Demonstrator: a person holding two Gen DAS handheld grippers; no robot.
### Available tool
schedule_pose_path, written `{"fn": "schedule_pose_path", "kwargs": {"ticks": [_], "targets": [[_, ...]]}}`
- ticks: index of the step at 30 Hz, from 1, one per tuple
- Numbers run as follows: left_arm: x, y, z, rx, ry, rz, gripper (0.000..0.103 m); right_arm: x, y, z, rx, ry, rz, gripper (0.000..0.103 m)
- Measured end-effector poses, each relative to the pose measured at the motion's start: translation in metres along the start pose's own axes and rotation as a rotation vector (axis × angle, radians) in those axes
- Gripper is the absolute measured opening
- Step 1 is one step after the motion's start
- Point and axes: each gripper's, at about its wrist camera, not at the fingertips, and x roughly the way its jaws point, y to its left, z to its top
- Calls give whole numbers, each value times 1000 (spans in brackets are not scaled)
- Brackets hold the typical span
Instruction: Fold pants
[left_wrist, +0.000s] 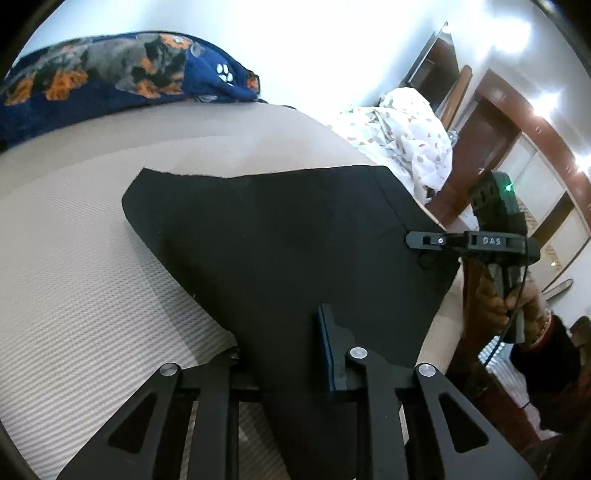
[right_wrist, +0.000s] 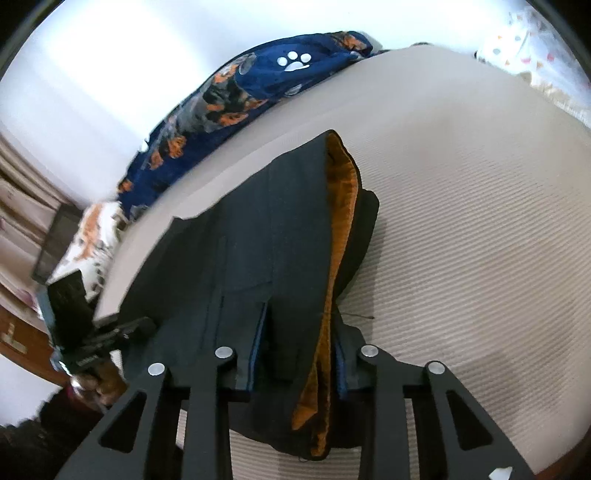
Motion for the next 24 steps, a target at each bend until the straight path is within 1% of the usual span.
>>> {"fn": "schedule_pose_path", "kwargs": {"ticks": [1,4,8,9,11,16,19,24], "targets": [[-1,2,2,-1,0,7,21,3,3,-2,9,4,20,27],[-7,8,-4,-8,3,26,21,10,10,-5,9,17,37,27],[-6,7,-7,-3,6,38,21,13,16,-6,-20,26,13,27],[-5,6,-6,8,4,47,21,13,16,-6,-32,28,0,28],[-5,3,-7,25,5,60,22,15,19,-4,-56,40,-35,33],[-5,0,-9,48,7,89,22,19,13,-2,-63,57,-41,42],[-5,-2,-10,53,8,101,23,22,11,0,-65,62,-37,44],[-4,-7,-12,86,16,132,25,25,11,1,-72,61,-23,44]]}}
